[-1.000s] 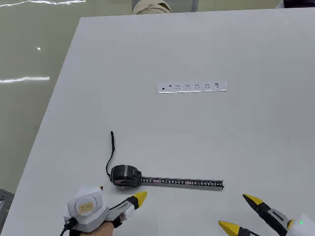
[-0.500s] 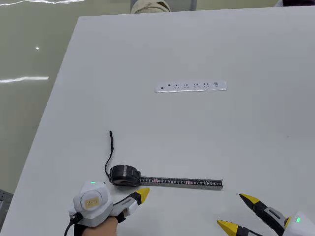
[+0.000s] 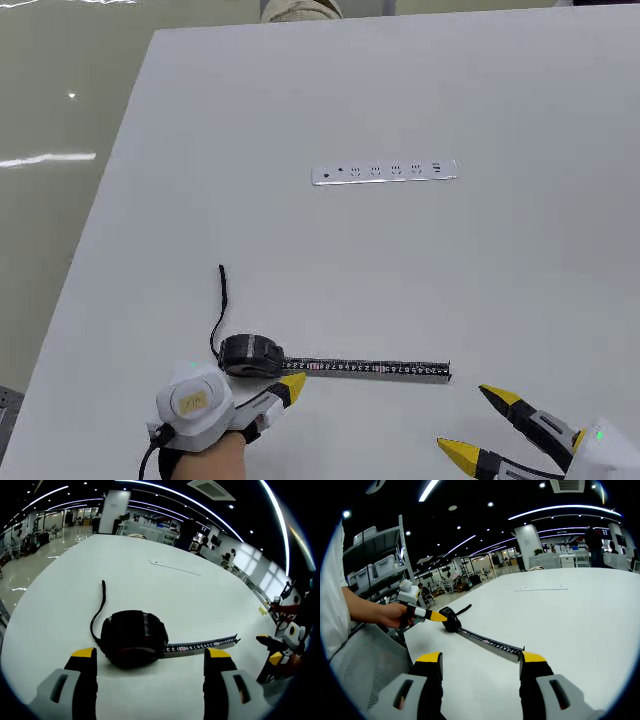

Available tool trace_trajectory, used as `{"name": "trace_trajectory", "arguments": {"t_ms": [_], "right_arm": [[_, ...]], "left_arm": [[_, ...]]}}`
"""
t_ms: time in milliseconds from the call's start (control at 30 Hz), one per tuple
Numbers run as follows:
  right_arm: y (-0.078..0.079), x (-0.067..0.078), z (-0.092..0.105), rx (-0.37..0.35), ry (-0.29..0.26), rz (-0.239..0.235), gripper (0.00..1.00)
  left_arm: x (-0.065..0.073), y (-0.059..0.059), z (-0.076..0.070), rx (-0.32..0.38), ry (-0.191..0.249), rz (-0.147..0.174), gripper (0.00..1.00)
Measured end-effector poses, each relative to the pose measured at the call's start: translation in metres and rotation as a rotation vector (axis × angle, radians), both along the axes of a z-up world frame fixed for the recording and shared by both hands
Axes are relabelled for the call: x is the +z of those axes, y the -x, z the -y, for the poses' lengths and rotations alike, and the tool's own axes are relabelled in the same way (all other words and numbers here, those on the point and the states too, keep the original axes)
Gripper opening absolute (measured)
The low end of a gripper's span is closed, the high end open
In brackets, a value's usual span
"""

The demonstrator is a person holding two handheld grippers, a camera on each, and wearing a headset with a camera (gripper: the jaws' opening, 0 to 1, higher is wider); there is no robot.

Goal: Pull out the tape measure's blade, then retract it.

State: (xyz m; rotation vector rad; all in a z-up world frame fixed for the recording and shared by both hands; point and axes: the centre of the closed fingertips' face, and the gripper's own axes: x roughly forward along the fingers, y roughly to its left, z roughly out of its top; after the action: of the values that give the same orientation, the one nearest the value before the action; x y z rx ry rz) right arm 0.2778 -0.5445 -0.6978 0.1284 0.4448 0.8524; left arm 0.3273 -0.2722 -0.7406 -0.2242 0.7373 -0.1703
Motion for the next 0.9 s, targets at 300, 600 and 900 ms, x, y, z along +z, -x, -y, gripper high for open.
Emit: {"name": "trace_trajectory", "arguments": {"t_ms": [300, 600, 900], "right_arm": [[-0.006, -0.007, 0.002, 0.010, -0.004, -0.008, 0.61], [-0.012, -0.016, 0.004, 0.022, -0.021, -0.028, 0.61], [-0.014, -0.023, 0.005, 0.029, -0.031, -0.042, 0.60]], "left_arm": [[-0.008, -0.002, -0.001, 0.010, 0.005, -0.014, 0.87], [-0.012, -0.004, -0.007, 0.036, 0.005, -0.019, 0.87], [-0.014, -0.009, -0.009, 0.042, 0.003, -0.028, 0.84]]}}
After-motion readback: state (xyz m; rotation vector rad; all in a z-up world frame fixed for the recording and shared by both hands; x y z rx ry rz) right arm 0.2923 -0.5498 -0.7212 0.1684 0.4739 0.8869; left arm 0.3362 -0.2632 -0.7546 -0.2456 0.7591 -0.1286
